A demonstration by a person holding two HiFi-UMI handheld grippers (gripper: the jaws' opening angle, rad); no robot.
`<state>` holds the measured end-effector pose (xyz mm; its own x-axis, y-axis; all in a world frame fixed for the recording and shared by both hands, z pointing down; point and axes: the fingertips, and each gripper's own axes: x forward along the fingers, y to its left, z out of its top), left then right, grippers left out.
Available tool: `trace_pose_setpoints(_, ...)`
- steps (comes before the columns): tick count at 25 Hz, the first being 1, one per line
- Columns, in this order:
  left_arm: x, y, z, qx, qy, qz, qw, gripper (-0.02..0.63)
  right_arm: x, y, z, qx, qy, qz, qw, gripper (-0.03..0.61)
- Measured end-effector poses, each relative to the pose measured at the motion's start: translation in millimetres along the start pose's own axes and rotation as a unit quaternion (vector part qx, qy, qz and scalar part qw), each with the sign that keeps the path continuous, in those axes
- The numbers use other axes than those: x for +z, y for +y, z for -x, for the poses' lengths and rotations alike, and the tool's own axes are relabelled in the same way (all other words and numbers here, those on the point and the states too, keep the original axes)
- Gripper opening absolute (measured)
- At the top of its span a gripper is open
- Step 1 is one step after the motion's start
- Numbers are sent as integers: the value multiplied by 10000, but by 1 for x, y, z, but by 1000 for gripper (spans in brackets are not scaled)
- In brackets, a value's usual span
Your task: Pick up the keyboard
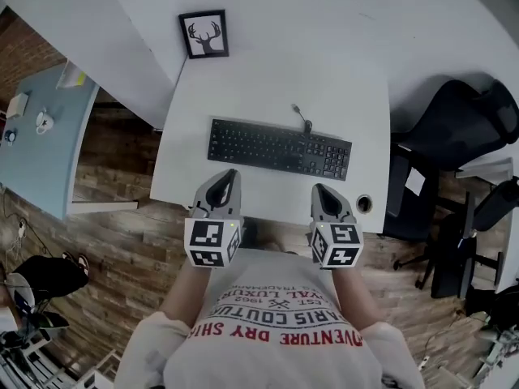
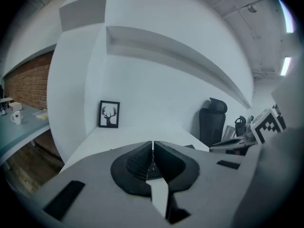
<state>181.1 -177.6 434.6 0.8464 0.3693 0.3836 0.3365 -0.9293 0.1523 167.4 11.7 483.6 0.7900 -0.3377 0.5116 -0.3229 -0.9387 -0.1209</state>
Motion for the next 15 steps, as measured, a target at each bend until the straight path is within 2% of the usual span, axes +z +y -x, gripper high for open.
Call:
trace_pose_setpoints(8,9,42,-44,-591,358,-143,9975,31,15,0,-39,-698,47,-504,9963,26)
trace_pose_setpoints(15,-7,57,-68,-935,718,-284,9926,31,2,-14,-51,-1126,260,-822,9899,26)
